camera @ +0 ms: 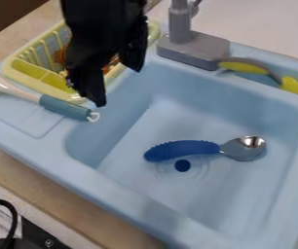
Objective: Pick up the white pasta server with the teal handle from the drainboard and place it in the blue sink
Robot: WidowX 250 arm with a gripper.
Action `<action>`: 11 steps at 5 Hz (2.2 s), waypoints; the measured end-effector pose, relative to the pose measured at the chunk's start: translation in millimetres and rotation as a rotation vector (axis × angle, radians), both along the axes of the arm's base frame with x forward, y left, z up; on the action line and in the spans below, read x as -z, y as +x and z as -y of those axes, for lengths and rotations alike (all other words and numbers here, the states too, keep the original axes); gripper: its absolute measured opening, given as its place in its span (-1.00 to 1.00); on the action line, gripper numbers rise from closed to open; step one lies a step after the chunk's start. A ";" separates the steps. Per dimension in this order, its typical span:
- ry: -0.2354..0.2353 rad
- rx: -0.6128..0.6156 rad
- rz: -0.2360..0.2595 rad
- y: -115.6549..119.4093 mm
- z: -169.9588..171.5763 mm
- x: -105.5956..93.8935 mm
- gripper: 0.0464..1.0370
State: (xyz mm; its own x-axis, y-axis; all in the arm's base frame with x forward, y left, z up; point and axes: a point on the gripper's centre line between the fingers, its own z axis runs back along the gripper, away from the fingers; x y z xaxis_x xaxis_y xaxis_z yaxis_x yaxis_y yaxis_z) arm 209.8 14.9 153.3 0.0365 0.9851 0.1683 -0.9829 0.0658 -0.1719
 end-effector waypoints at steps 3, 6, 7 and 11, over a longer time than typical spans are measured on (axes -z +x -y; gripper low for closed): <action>-0.107 -0.130 -0.061 -15.8 -15.4 2.8 0.93; -0.070 -0.090 -0.102 -30.1 -20.5 21.9 0.93; -0.058 -0.075 -0.101 -29.6 -15.3 36.6 0.93; -0.125 -0.126 -0.086 -23.1 -25.1 46.9 0.93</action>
State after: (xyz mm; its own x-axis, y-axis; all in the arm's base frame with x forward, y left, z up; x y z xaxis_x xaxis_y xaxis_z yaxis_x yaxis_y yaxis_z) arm 186.6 40.1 106.5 -0.0794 0.9958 0.0459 -0.9934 -0.0752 -0.0864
